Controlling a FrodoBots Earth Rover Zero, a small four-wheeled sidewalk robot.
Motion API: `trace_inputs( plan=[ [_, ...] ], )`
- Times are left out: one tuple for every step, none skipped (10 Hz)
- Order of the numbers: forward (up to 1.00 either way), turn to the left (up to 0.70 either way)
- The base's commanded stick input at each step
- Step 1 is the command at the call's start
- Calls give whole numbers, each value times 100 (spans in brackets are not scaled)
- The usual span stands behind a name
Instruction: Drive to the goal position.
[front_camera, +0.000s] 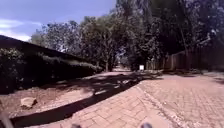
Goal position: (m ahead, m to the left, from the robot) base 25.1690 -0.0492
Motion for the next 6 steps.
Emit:
trace_inputs(
  plan=[
    [70, 0],
    [70, 0],
    [70, 0],
    [70, 0],
    [70, 0],
    [70, 0]
  ],
)
